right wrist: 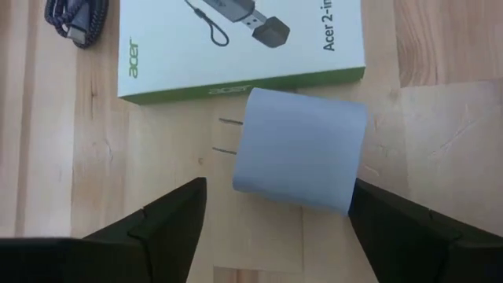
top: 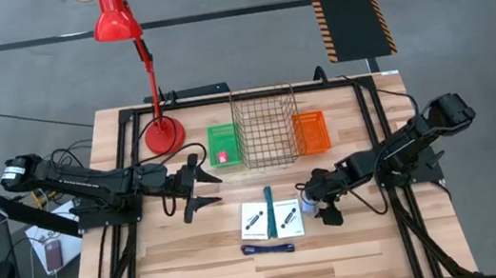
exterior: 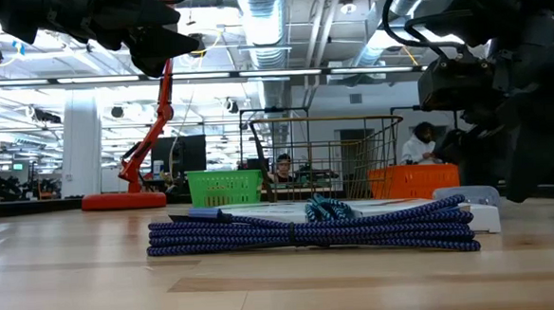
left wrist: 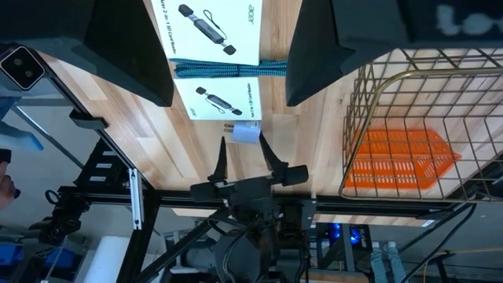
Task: Pick and place items into bin
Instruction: Put the light violet charger adapter into the green bin
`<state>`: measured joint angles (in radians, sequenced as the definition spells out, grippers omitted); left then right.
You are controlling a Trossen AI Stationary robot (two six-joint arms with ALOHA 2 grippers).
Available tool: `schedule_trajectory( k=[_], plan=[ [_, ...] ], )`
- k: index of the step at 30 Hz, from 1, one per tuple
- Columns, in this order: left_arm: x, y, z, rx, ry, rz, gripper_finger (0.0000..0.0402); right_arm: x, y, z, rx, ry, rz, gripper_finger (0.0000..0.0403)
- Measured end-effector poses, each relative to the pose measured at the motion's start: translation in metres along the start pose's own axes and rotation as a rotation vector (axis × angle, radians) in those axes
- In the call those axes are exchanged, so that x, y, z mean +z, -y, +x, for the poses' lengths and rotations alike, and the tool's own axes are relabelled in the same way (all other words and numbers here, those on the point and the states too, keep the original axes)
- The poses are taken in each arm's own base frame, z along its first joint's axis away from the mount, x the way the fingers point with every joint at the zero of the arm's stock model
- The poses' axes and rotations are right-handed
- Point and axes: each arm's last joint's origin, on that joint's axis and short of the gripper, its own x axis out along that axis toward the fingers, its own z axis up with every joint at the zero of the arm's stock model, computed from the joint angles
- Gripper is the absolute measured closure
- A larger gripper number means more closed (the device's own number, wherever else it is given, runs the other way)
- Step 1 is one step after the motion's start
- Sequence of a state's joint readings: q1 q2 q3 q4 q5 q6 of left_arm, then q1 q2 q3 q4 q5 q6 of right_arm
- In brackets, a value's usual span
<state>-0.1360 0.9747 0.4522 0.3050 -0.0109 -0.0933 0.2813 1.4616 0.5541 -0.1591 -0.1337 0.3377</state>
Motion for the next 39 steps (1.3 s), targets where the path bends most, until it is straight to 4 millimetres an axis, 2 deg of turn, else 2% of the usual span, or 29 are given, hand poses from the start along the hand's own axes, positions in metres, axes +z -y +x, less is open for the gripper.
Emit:
schedule_trajectory(
  k=[24,30,36,39],
  plan=[
    [0.0000,0.0000,0.0000,0.000,0.000,-0.044,0.0167,0.0040,0.0017,-0.0001,-0.083,0.065,0.035,0.0109],
    [0.0000,0.0000,0.0000,0.000,0.000,-0.044,0.0167,0.0030,0.0022,-0.0004,-0.094,0.053,0.033,0.0145],
    [0.0000,0.0000,0.0000,0.000,0.000,-0.044,0.0167,0.0009,0.0030,-0.0011,-0.107,0.030,0.030,0.0223],
    [0.0000,0.0000,0.0000,0.000,0.000,-0.043,0.0167,0.0011,0.0030,-0.0013,-0.108,0.030,0.030,0.0225]
  ],
)
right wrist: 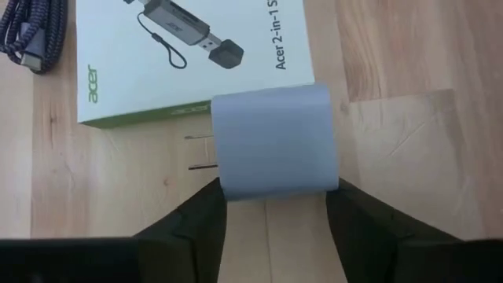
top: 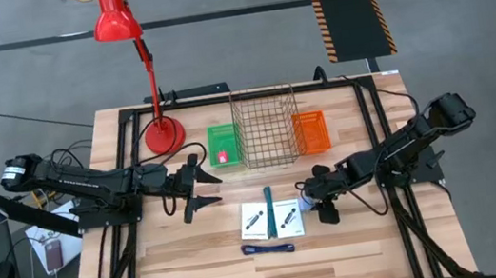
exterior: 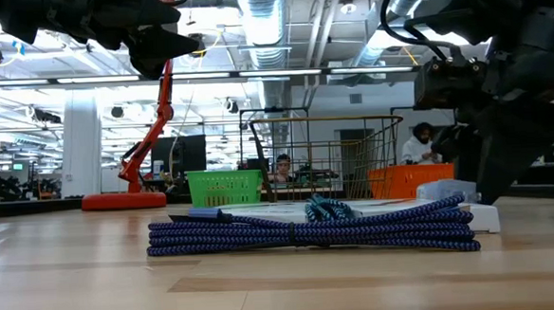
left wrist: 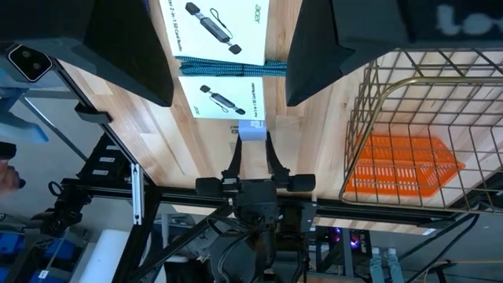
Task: Pick and place items into bin
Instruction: Put the light violet charger adapter into the green bin
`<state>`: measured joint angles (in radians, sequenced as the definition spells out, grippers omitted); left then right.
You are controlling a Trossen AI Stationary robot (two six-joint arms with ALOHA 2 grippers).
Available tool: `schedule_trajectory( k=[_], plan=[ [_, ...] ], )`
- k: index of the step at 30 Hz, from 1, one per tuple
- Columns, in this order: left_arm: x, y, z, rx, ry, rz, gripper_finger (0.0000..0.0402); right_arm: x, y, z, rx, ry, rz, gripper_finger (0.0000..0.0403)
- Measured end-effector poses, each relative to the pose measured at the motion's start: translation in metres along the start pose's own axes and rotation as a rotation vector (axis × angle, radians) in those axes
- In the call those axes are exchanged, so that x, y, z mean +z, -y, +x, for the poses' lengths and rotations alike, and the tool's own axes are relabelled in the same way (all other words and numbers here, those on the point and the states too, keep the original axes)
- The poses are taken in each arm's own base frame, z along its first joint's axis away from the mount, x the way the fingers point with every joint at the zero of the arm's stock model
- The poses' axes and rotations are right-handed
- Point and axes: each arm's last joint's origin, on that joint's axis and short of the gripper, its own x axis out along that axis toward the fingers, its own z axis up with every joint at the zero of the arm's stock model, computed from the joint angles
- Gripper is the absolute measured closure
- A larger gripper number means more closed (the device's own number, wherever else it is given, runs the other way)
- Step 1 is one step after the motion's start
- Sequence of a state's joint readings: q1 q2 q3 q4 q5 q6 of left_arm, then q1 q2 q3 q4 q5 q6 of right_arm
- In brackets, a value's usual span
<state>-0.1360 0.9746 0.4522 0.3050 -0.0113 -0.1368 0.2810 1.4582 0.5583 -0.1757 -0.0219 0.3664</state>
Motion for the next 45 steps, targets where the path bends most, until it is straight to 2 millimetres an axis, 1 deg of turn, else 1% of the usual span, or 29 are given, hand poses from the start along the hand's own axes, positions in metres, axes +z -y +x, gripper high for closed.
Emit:
schedule_trajectory(
  k=[5,6,12,14,16,30,41,45],
  plan=[
    [0.0000,0.0000,0.0000,0.000,0.000,0.000,0.0167,-0.0003,0.0001,0.0000,0.000,-0.003,0.000,0.0225],
    [0.0000,0.0000,0.0000,0.000,0.000,0.000,0.0167,-0.0003,0.0001,0.0001,0.000,-0.004,0.000,0.0219],
    [0.0000,0.0000,0.0000,0.000,0.000,0.000,0.0167,-0.0019,0.0005,0.0008,0.001,-0.017,-0.008,0.0135],
    [-0.0001,0.0000,0.0000,0.000,-0.001,0.000,0.0167,-0.0019,0.0003,0.0008,0.005,-0.018,-0.024,0.0118],
    [0.0000,0.0000,0.0000,0.000,0.000,0.000,0.0167,-0.0019,0.0003,0.0008,0.006,-0.018,-0.038,0.0110],
    [0.0000,0.0000,0.0000,0.000,-0.001,0.006,0.0167,0.0006,0.0019,0.0011,-0.031,0.018,-0.148,0.0109],
    [-0.0001,0.0000,0.0000,0.000,-0.001,0.006,0.0167,0.0026,0.0021,0.0010,-0.023,0.035,-0.150,0.0109],
    [-0.0001,0.0000,0.0000,0.000,-0.001,0.006,0.0167,0.0027,0.0021,0.0010,-0.023,0.035,-0.150,0.0121]
  ],
)
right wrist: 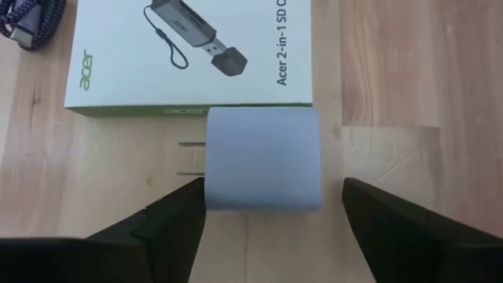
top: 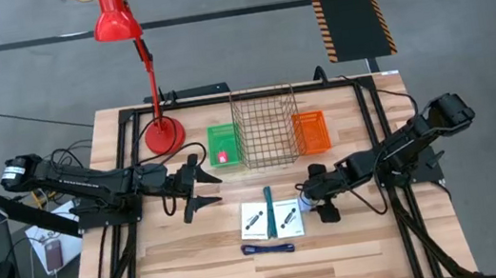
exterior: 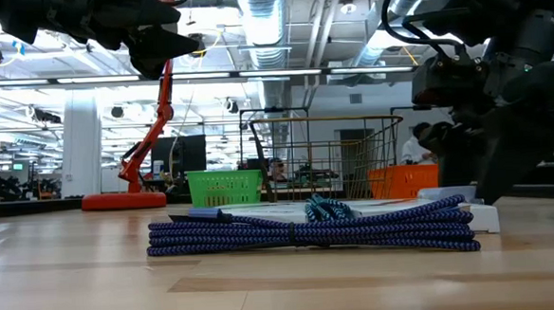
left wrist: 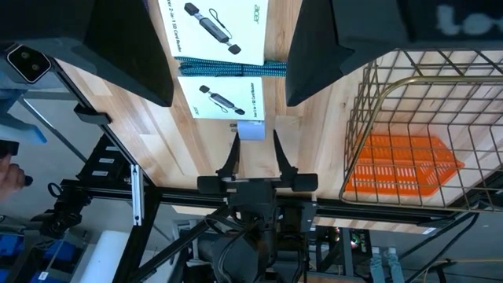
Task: Pick and place items into bin
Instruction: Put the light violet charger adapter into the green bin
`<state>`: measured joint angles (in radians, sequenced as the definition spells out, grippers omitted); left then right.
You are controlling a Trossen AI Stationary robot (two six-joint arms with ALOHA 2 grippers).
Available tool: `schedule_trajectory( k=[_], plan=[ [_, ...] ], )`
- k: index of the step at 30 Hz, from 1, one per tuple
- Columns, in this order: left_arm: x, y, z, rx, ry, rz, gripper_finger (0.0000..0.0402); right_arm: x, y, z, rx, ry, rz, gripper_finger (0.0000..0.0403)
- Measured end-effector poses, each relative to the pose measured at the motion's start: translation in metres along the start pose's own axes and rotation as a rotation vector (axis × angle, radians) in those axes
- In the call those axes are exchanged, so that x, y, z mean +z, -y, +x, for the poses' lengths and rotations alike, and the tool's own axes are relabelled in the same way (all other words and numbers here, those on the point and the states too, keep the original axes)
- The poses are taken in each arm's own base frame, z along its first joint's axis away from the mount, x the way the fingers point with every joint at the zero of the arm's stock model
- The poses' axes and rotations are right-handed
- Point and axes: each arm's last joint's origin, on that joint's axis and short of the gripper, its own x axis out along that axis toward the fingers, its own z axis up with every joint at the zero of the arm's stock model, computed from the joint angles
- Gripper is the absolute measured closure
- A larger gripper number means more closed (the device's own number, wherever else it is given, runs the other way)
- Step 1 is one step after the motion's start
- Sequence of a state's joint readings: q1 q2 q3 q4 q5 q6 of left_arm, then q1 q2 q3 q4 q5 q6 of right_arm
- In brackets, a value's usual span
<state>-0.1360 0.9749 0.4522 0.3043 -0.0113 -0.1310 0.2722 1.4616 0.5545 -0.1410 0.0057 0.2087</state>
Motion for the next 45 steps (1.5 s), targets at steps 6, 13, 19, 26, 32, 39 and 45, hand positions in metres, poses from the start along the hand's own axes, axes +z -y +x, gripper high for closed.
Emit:
schedule_trajectory(
  k=[6,13,19,26,32,39,45],
  plan=[
    [0.000,0.000,0.000,0.000,0.000,0.000,0.0167,0.000,0.000,0.000,0.000,0.000,0.000,0.0181],
    [0.000,0.000,0.000,0.000,0.000,0.000,0.0167,0.000,0.000,0.000,0.004,0.002,0.000,0.0219],
    [0.000,0.000,0.000,0.000,0.000,0.000,0.0167,0.000,0.000,0.000,0.004,0.001,0.004,0.0214],
    [0.000,0.000,0.000,0.000,0.000,0.000,0.0167,0.000,0.000,0.000,0.005,-0.001,0.012,0.0217],
    [0.000,0.000,0.000,0.000,0.000,0.000,0.0167,0.000,0.000,-0.001,0.003,-0.012,0.020,0.0217],
    [0.000,0.000,0.000,0.000,0.000,0.031,0.0167,0.017,-0.004,-0.012,-0.006,-0.064,0.016,0.0212],
    [0.000,0.000,0.000,0.000,0.000,0.050,0.0167,0.037,-0.008,-0.023,-0.003,-0.056,-0.038,0.0216]
  ],
)
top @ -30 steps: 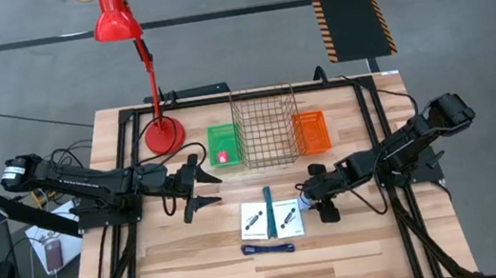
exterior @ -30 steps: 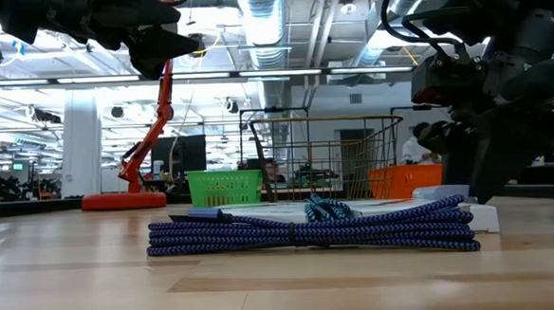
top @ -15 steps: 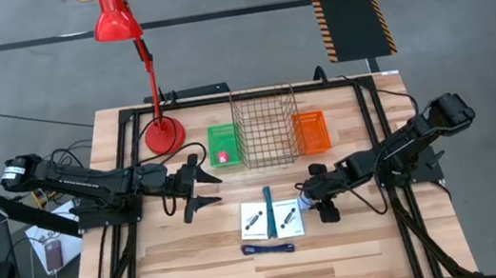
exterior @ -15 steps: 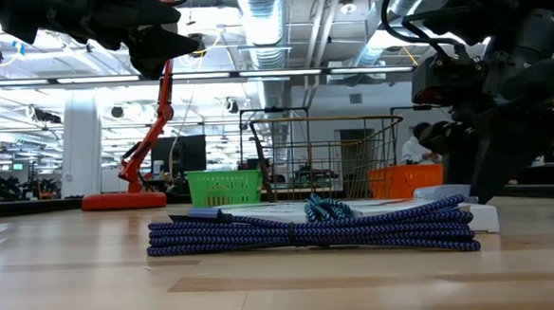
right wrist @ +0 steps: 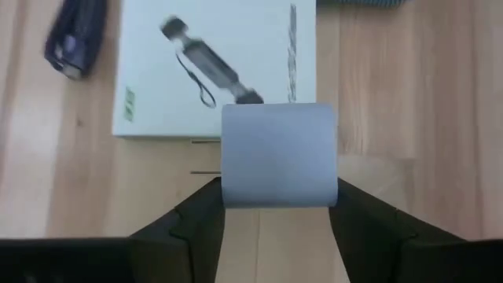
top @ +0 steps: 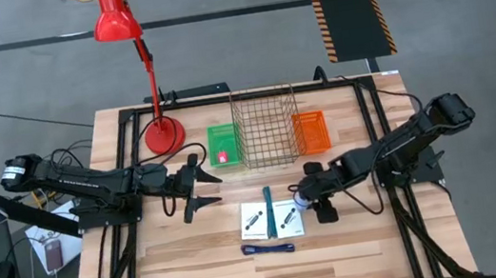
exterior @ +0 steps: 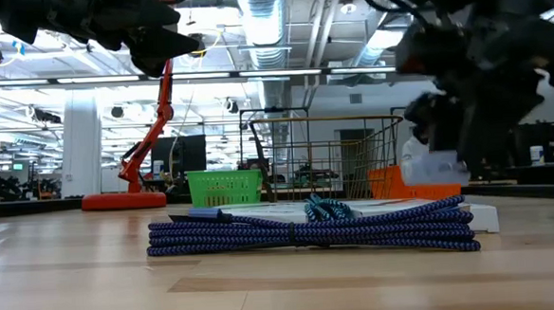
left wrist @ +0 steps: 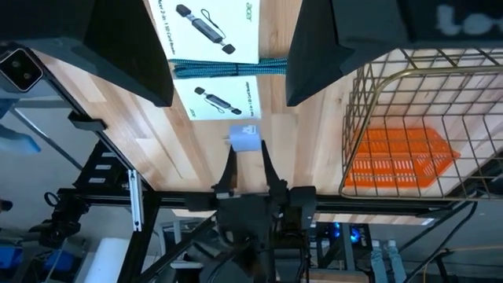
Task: Pick and place items into bin
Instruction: Put the light violet charger adapter into the green bin
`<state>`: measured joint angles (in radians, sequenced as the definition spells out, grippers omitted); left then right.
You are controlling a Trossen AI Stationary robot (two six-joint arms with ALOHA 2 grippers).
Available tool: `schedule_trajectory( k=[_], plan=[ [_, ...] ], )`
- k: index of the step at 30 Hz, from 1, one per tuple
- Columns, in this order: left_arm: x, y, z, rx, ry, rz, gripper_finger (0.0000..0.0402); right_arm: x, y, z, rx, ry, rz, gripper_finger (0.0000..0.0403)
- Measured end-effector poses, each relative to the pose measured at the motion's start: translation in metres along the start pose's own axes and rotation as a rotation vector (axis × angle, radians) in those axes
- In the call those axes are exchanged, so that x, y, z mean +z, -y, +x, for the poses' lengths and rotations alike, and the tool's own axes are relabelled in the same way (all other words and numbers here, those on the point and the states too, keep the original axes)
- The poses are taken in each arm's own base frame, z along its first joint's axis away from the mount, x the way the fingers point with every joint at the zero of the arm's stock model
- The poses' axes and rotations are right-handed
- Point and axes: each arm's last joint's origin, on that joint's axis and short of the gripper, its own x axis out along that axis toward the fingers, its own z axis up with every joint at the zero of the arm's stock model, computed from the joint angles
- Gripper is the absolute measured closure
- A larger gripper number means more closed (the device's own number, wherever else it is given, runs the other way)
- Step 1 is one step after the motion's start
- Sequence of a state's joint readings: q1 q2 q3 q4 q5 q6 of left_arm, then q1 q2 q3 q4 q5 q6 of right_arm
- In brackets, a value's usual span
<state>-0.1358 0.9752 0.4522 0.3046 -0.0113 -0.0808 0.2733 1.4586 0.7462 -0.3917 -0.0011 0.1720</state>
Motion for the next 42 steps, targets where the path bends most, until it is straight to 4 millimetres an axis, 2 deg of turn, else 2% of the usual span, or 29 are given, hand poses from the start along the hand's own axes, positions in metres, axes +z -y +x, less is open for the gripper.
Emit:
schedule_trajectory(
  k=[12,22,26,32,38,42],
  plan=[
    [0.004,-0.001,0.000,0.049,0.045,0.031,0.0167,0.048,-0.007,-0.036,-0.001,0.096,-0.165,0.0215],
    [0.018,-0.004,-0.002,0.176,0.185,0.082,0.0167,0.078,0.000,-0.063,-0.028,0.181,-0.240,0.0214],
    [0.014,-0.005,0.002,0.215,0.148,0.239,0.0167,0.083,0.007,-0.069,-0.044,0.188,-0.243,0.0214],
    [0.002,-0.006,0.022,0.252,0.065,0.583,0.0167,0.088,0.019,-0.074,-0.063,0.204,-0.218,0.0210],
    [0.002,-0.009,0.052,0.362,-0.015,0.854,0.0167,0.092,0.026,-0.078,-0.071,0.218,-0.198,0.0212],
    [0.003,-0.009,0.077,0.372,-0.086,1.018,0.0167,0.094,0.026,-0.081,-0.073,0.231,-0.196,0.0206]
  ],
)
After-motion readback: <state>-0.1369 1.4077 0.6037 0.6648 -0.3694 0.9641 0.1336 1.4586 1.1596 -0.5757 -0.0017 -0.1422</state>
